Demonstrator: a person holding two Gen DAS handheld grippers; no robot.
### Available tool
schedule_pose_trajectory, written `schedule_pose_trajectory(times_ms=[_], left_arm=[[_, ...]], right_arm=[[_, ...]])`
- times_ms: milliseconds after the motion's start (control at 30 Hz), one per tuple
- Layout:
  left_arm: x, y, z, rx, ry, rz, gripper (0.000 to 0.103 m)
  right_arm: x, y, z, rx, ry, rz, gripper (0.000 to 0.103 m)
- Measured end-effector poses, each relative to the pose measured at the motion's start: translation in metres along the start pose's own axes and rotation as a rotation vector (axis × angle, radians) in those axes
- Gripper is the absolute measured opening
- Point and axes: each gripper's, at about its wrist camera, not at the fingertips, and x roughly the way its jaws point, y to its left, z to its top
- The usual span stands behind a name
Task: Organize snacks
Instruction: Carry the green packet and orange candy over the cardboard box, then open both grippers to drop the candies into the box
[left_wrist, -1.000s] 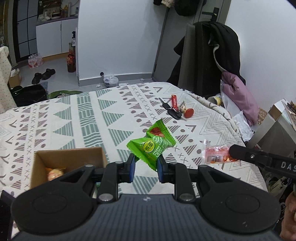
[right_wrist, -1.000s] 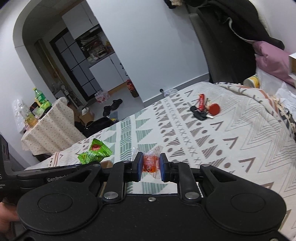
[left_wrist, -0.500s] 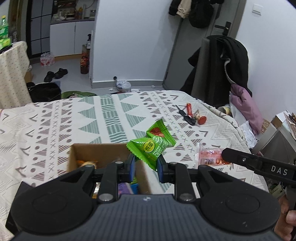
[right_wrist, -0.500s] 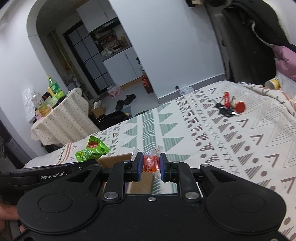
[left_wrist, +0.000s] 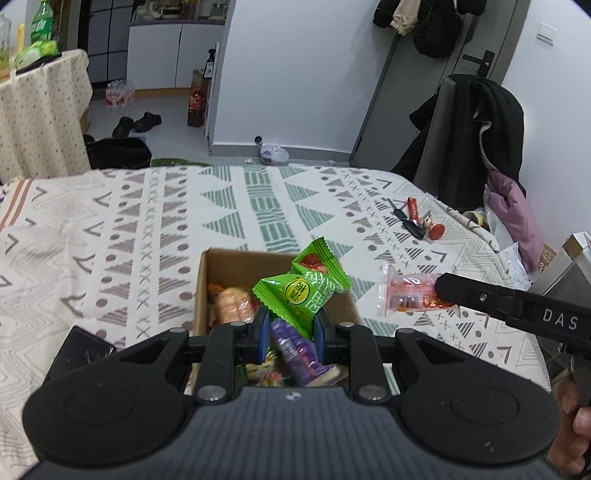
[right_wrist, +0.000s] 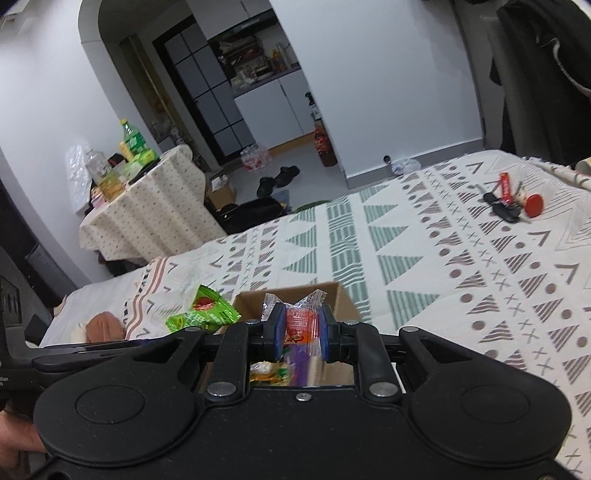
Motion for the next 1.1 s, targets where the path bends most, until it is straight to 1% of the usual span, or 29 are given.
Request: schedule_pose_trajectory(times_ms=[233, 367, 467, 500, 533, 600, 667, 733, 767, 833, 900, 967, 1100], left_arm=[[0.004, 0.012, -0.015, -0.025, 0.029, 0.002, 0.024], [0.007, 0.013, -0.018, -0.031, 0.039, 0.026, 0.027], [0.003, 0.014, -0.017, -0.048, 0.034, 0.046, 0.036], [0.002, 0.014, -0.016, -0.050, 0.033, 0.055, 0.042], [0.000, 0.014, -0.016, -0.051, 0.030, 0.064, 0.046], [-0.002, 0.014, -0.015, -0.055, 0.026, 0.066, 0.050], [-0.005, 0.014, -0.016, -0.063, 0.031, 0.065, 0.054], [-0.005, 0.014, -0.017, -0.070, 0.041, 0.070, 0.061], [-0.005, 0.013, -0.018, -0.071, 0.048, 0.072, 0.063], [-0.005, 0.010, -0.020, -0.071, 0.058, 0.075, 0.072], [-0.007, 0.007, -0.021, -0.073, 0.061, 0.074, 0.075], [-0.009, 0.003, -0.020, -0.071, 0.063, 0.077, 0.077], [-0.013, -0.005, -0.019, -0.063, 0.062, 0.074, 0.079]], right_arm=[[0.009, 0.011, -0.007, -0.013, 0.029, 0.007, 0.018], [0.011, 0.010, -0.011, 0.005, 0.046, 0.020, 0.019], [0.013, 0.010, -0.013, 0.021, 0.058, 0.035, 0.020], [0.013, 0.010, -0.014, 0.025, 0.063, 0.044, 0.020], [0.013, 0.010, -0.014, 0.027, 0.067, 0.058, 0.023], [0.013, 0.012, -0.016, 0.025, 0.071, 0.067, 0.025], [0.011, 0.011, -0.016, 0.022, 0.079, 0.072, 0.029], [0.008, 0.009, -0.016, 0.031, 0.079, 0.073, 0.033], [0.006, 0.007, -0.016, 0.034, 0.079, 0.071, 0.035], [0.002, 0.003, -0.015, 0.038, 0.080, 0.063, 0.037], [-0.004, -0.001, -0.014, 0.039, 0.077, 0.055, 0.041], [-0.009, -0.005, -0.013, 0.040, 0.070, 0.044, 0.049], [-0.021, -0.011, -0.011, 0.036, 0.064, 0.029, 0.055]])
